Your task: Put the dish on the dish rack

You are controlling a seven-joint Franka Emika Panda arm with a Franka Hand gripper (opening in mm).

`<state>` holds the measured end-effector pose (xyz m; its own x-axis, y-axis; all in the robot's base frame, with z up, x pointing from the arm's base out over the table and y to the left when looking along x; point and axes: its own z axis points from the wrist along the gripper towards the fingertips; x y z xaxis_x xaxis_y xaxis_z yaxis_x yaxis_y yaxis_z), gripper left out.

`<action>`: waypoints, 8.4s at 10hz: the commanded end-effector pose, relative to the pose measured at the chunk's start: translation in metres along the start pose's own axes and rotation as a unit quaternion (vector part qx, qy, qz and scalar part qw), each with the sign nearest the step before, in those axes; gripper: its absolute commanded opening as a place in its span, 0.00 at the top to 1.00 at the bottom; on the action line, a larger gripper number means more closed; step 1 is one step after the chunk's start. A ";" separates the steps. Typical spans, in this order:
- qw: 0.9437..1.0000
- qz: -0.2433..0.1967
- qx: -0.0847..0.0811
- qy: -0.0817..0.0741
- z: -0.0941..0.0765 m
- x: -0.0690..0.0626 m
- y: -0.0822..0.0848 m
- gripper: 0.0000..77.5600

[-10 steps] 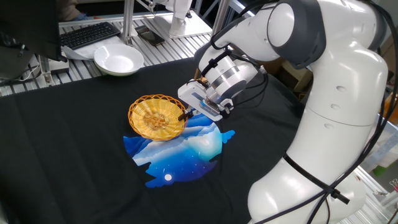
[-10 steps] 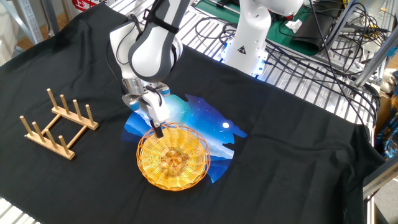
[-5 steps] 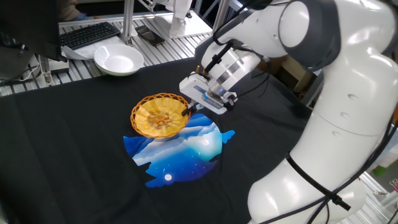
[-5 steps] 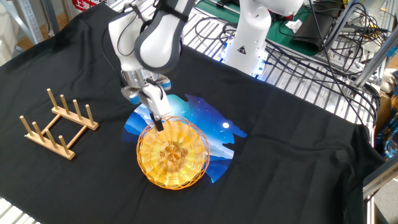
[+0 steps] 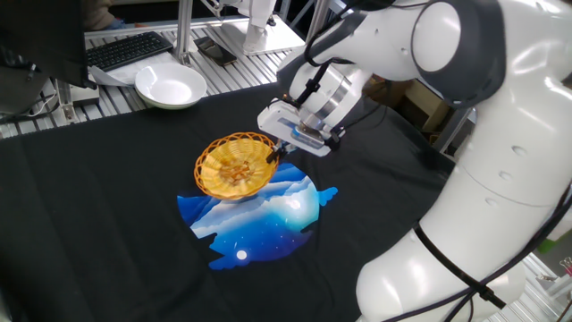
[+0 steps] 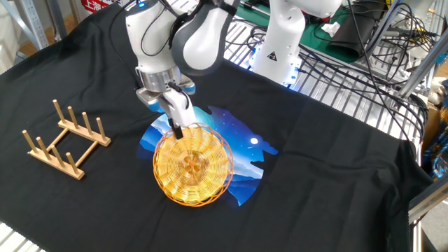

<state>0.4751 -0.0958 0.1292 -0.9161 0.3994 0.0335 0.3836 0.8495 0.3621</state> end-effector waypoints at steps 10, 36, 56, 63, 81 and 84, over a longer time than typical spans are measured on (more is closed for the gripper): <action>0.991 -0.065 0.113 -0.007 -0.062 -0.021 0.004 0.99; 0.921 -0.228 0.313 -0.033 -0.168 -0.081 -0.009 0.99; 0.857 -0.291 0.422 -0.061 -0.219 -0.127 -0.014 0.99; 0.849 -0.283 0.442 -0.058 -0.222 -0.123 -0.013 0.99; 0.874 -0.210 0.436 -0.055 -0.243 -0.135 -0.018 0.99; 0.855 -0.230 0.461 -0.057 -0.251 -0.143 -0.021 0.99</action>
<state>0.5654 -0.2537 0.3458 -0.9983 -0.0498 -0.0293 -0.0246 0.8254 -0.5640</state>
